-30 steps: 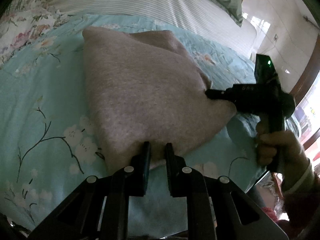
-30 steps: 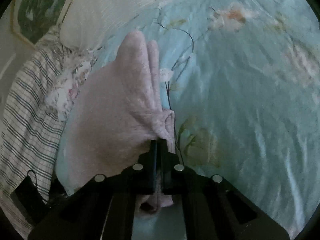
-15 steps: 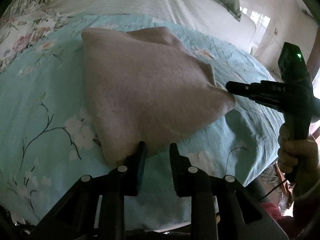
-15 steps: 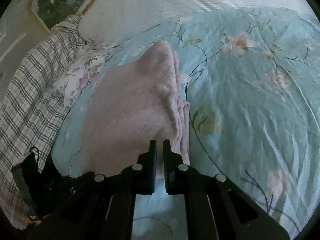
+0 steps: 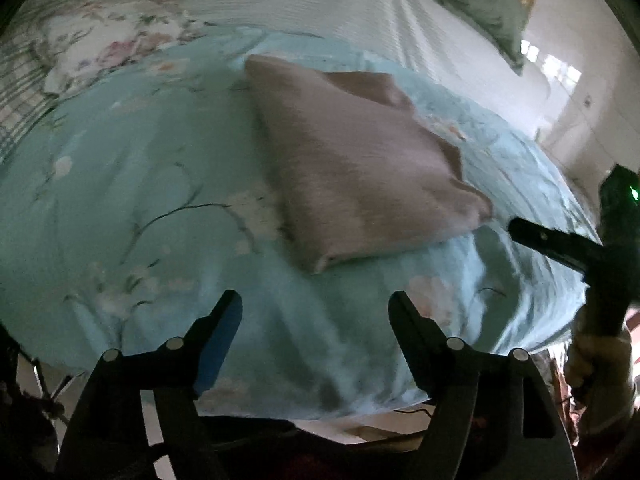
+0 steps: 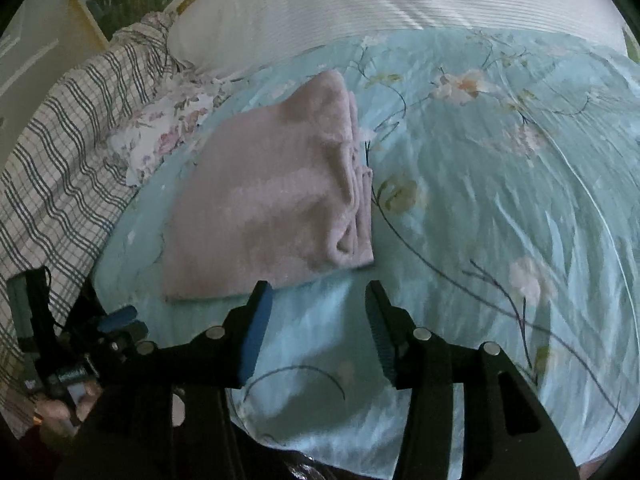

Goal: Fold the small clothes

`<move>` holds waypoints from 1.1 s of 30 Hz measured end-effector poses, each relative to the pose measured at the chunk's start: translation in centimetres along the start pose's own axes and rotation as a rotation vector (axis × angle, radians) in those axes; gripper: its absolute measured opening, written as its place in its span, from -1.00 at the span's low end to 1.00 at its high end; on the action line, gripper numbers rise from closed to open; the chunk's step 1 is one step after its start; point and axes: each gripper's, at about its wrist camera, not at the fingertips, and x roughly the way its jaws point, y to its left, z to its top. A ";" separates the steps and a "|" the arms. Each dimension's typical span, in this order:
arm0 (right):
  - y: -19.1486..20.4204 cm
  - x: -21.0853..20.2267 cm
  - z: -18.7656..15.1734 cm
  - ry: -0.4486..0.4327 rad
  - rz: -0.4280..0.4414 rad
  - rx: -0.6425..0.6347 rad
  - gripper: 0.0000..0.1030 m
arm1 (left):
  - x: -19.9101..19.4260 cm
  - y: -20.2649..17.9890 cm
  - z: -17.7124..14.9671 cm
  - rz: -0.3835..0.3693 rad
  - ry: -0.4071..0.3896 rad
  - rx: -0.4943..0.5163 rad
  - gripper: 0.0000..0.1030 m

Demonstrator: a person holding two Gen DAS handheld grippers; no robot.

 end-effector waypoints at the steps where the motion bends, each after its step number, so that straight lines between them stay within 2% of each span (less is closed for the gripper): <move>1: 0.2 0.0 -0.3 0.003 -0.005 -0.008 0.16 | 0.0 0.1 -0.1 0.009 0.002 -0.004 0.48; 3: 0.6 0.0 -0.6 0.006 -0.008 -0.020 0.29 | 0.0 0.5 -0.2 0.029 0.009 -0.011 0.50; 15: 1.6 -0.2 -1.0 0.027 -0.009 -0.055 0.48 | -1.1 0.1 -0.6 0.091 0.000 0.027 0.54; 19: 2.4 -0.3 -1.7 0.049 -0.017 -0.098 0.65 | -2.4 -0.5 -0.6 0.184 -0.035 0.073 0.56; 23: 2.8 -0.3 -1.8 0.068 -0.012 -0.150 0.77 | -3.9 -0.6 -0.4 0.272 -0.129 0.079 0.56; 24: 2.9 -0.4 -1.7 0.066 -0.011 -0.161 0.80 | -4.2 -0.5 -0.2 0.283 -0.142 0.068 0.56; 27: 3.2 -1.3 -1.1 0.050 0.003 -0.192 0.91 | -4.8 0.2 0.5 0.250 -0.178 0.026 0.56; 28: 3.3 -1.6 -0.9 0.046 0.005 -0.203 0.95 | -4.9 0.4 0.8 0.239 -0.164 0.014 0.59; 30: 3.7 -2.2 -0.4 0.039 0.001 -0.237 0.99 | -4.1 0.4 2.1 0.203 -0.054 0.052 0.62; 33: 4.4 -2.8 0.3 0.030 -0.019 -0.294 0.99 | -4.0 0.5 3.0 0.225 -0.056 0.056 0.65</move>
